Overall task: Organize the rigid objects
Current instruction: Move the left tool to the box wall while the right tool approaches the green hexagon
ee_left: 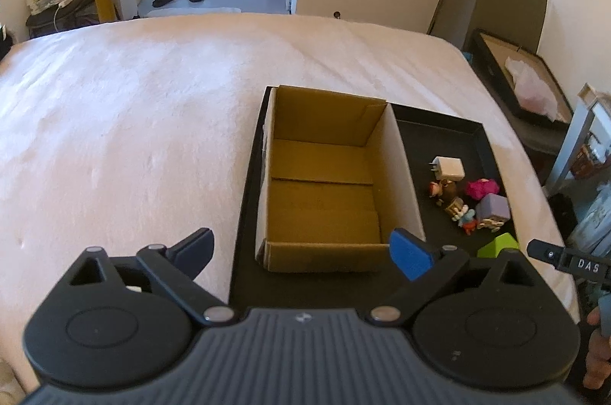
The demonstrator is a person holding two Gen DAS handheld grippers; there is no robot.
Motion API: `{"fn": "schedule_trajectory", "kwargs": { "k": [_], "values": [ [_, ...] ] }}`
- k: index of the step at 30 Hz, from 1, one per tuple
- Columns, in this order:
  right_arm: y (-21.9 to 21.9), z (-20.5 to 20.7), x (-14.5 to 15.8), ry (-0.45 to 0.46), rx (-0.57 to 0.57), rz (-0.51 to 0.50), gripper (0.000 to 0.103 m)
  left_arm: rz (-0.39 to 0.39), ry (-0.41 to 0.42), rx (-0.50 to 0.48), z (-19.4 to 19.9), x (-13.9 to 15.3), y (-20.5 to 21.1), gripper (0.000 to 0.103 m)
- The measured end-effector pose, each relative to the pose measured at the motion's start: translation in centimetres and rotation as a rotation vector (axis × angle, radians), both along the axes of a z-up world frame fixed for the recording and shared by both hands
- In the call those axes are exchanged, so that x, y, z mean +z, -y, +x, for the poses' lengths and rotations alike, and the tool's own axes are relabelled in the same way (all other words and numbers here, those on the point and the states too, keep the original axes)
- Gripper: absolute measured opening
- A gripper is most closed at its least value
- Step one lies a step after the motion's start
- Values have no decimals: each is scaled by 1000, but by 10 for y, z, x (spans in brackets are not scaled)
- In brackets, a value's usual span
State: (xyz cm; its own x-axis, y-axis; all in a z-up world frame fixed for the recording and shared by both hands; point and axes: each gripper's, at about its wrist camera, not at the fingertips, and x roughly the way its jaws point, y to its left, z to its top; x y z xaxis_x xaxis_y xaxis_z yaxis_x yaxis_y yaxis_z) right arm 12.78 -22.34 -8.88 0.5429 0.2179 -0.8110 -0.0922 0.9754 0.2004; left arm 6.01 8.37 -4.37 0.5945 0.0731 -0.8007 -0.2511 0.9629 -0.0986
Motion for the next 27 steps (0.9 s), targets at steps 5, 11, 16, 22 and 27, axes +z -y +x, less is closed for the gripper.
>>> {"fn": "schedule_trajectory", "kwargs": {
  "k": [5, 11, 16, 22, 27],
  "values": [
    [8, 15, -18, -42, -38, 17, 87, 4, -16, 23, 12, -10, -7, 87],
    [20, 33, -42, -118, -98, 40, 85, -3, -46, 44, 27, -25, -13, 70],
    [20, 46, -55, -150, -132, 47, 82, -22, -72, 55, 37, -42, -24, 66],
    [14, 56, -70, -178, -158, -3, 81, -13, -113, 65, 44, -60, -29, 63],
    [11, 59, -73, -152, -153, -31, 81, -23, -121, 54, 49, -68, -29, 56]
  ]
}}
